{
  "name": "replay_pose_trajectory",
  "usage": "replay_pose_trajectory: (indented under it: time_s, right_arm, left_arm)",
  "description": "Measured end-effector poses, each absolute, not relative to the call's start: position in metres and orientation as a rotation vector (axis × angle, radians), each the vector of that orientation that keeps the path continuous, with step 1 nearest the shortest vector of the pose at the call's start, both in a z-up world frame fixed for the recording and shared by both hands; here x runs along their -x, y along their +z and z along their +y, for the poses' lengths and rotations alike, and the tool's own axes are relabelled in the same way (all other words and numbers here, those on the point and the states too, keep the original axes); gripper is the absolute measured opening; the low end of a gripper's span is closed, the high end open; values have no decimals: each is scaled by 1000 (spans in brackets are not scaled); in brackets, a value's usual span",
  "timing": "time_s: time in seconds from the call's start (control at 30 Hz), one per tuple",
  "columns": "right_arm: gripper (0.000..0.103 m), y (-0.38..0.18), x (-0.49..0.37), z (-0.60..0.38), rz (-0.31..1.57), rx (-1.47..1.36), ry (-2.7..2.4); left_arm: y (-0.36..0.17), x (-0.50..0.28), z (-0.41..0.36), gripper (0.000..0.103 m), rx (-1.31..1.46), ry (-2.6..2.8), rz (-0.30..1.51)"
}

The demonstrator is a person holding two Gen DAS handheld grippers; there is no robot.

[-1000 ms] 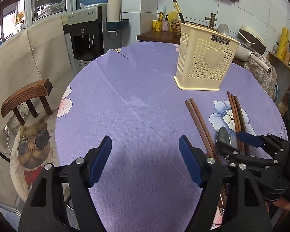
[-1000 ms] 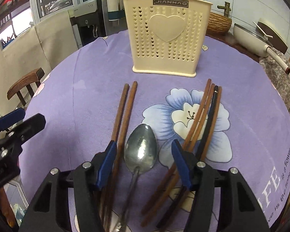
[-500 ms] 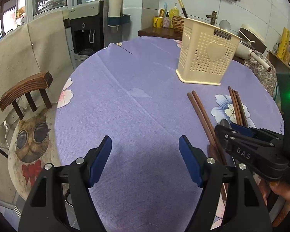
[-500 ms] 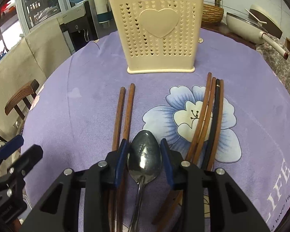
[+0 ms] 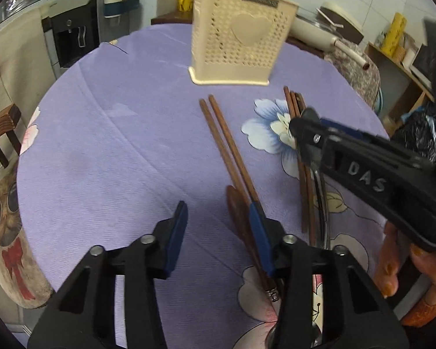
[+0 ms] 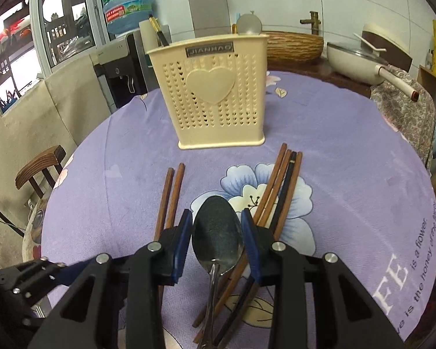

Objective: Organize utensils
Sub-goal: 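Carry both spoons to the cream caddy and release them inside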

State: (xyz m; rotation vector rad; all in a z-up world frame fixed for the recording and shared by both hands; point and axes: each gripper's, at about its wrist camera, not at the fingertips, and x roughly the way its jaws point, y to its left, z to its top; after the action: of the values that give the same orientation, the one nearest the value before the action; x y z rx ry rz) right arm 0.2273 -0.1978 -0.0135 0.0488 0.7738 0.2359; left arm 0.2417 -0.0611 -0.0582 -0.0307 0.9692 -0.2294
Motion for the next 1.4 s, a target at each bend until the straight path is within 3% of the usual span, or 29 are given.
replay_pose_trajectory:
  time_s: [0.2, 0.7, 1.1, 1.4]
  right_arm:
    - [34, -4, -220, -200, 744, -46, 257]
    - [34, 1, -214, -204, 722, -72, 284]
    - [34, 41, -220, -220, 696, -125, 383]
    - [34, 59, -224, -216, 673, -101, 419]
  left_arm:
    - [-66, -246, -78, 21, 7, -250, 999]
    - [-65, -257, -73, 17, 95, -267, 1004]
    - [35, -254, -38, 16, 132, -258, 712]
    - [49, -267, -26, 15, 141, -224, 666]
